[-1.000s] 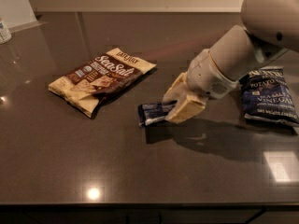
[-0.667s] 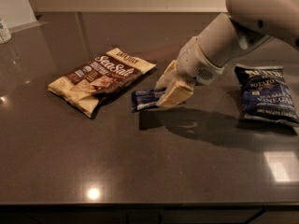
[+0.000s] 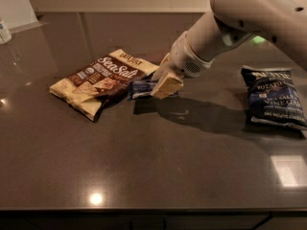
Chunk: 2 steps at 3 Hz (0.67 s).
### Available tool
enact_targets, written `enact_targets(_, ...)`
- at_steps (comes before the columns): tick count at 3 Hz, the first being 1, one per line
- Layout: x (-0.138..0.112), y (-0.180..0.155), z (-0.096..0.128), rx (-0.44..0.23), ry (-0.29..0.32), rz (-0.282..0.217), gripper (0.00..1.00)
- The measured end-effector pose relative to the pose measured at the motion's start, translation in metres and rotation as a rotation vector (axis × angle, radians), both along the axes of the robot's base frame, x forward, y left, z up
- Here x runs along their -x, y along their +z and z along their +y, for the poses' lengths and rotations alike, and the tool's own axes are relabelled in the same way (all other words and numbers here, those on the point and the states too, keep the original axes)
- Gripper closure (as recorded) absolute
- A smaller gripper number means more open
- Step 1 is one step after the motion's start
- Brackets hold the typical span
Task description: Move rxbar blueberry near brown chip bag
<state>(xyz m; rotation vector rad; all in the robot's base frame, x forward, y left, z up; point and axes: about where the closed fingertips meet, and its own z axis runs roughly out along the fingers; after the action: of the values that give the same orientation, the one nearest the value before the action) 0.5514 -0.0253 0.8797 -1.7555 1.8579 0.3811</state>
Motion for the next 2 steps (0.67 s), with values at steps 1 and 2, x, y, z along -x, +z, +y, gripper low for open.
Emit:
enact_targets(1, -0.0193, -0.0060, 0.0029, 0.006, -0.045, -0.014, 0.59)
enact_targets(2, -0.0190, -0.0062, 0.0045, 0.007, -0.043, -0.013, 0.35)
